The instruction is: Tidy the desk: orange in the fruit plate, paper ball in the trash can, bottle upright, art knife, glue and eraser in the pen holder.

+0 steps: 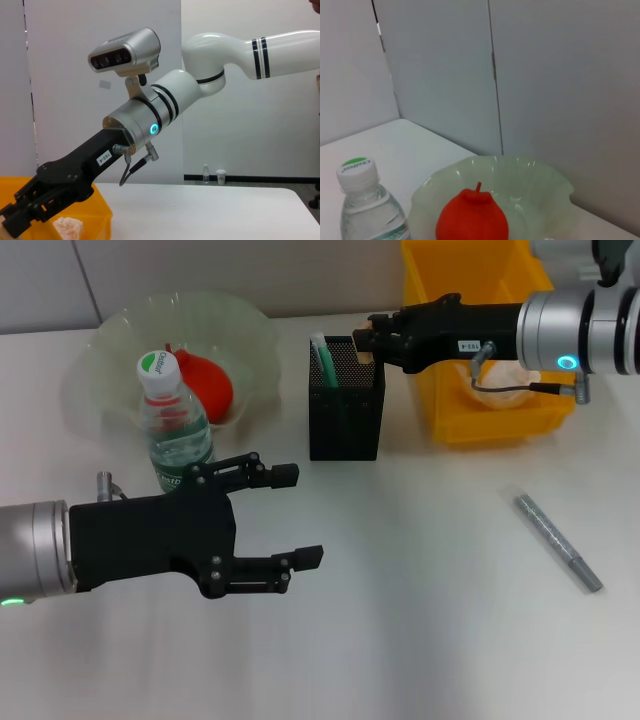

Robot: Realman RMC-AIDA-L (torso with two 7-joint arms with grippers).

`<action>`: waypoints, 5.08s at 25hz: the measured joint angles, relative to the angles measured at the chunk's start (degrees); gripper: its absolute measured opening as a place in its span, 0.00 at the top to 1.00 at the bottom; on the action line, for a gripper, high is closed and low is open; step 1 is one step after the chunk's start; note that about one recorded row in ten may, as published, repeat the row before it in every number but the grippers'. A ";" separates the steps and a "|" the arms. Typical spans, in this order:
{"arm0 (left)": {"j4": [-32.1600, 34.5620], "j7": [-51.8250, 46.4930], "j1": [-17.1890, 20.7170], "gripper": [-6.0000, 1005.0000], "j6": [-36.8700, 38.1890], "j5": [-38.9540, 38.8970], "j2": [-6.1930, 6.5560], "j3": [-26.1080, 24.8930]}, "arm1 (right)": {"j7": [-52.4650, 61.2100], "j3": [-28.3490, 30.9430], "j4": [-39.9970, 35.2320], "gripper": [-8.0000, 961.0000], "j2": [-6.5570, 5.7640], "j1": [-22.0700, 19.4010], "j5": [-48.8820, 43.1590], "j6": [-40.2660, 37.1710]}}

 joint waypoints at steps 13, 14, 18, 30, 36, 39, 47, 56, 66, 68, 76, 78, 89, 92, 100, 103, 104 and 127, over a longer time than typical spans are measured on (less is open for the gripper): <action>0.00 0.02 -0.22 0.18 0.00 0.21 0.00 0.09 | -0.68 0.54 0.88 0.74 0.01 0.68 0.32 0.35; 0.00 0.02 -0.22 0.18 0.00 0.23 0.00 0.06 | -0.83 0.54 0.81 0.74 0.05 0.67 0.32 0.31; 0.00 0.02 -0.20 0.18 0.00 0.25 0.00 -0.04 | -0.98 0.54 0.72 0.63 0.13 0.65 0.32 0.32; 0.00 0.02 -0.20 0.18 -0.32 0.25 0.00 0.16 | 0.21 2.15 -7.25 0.49 0.44 -3.08 0.36 -1.09; 0.00 0.02 -0.20 0.18 -0.34 0.25 0.00 0.13 | 5.92 2.11 -15.54 0.49 0.02 -6.27 -0.90 -4.77; -0.02 0.02 -0.36 0.18 -0.35 0.25 0.01 0.15 | 9.48 2.11 -20.67 0.49 -0.03 -7.73 -3.11 -7.60; -1.12 -0.07 -1.07 0.18 -0.36 0.24 0.01 0.36 | 20.96 2.10 -32.59 0.49 0.50 -9.85 -11.96 -15.77; -1.68 -0.08 -1.26 0.18 -0.21 0.25 0.00 0.25 | 28.72 2.13 -46.78 0.48 0.85 -12.84 -18.21 -24.89; -1.68 -0.05 -1.20 0.18 0.79 0.24 0.12 -0.15 | 35.09 4.79 -53.75 0.48 0.65 -12.41 -26.74 -35.66; -1.64 -0.04 -1.25 0.18 1.24 0.24 0.16 -0.19 | 35.45 4.48 -54.08 0.48 0.60 -11.94 -29.88 -36.99; -1.48 -0.01 -1.46 0.18 1.54 0.24 0.18 -0.05 | 36.44 2.69 -52.85 0.48 0.73 -10.94 -37.25 -42.37; -1.31 0.00 -1.46 0.18 1.54 0.25 0.16 0.14 | 36.76 2.56 -52.28 0.48 0.73 -10.76 -38.78 -43.56; -1.48 0.02 -1.63 0.18 1.69 0.24 0.09 0.10 | 37.17 2.82 -43.08 0.48 0.55 -9.32 -42.23 -43.77; -1.53 0.02 -1.63 0.18 1.69 0.24 0.09 0.12 | 36.85 2.97 -40.66 0.48 0.49 -9.25 -43.30 -41.75; -1.64 0.01 -1.71 0.18 1.61 0.24 0.09 0.02 | 36.99 3.22 -36.05 0.48 0.43 -8.46 -44.88 -39.58; -1.67 0.02 -1.76 0.18 1.58 0.24 0.09 0.03 | 37.19 3.52 -34.57 0.48 0.43 -8.27 -45.01 -39.08; -1.67 0.02 -1.76 0.18 1.58 0.24 0.09 0.03 | 37.19 3.52 -34.57 0.48 0.43 -8.27 -45.01 -39.08; -1.67 0.53 -1.71 0.18 1.44 0.24 0.00 -0.12 | 37.91 3.51 -29.62 0.49 0.53 -8.06 -47.95 -33.73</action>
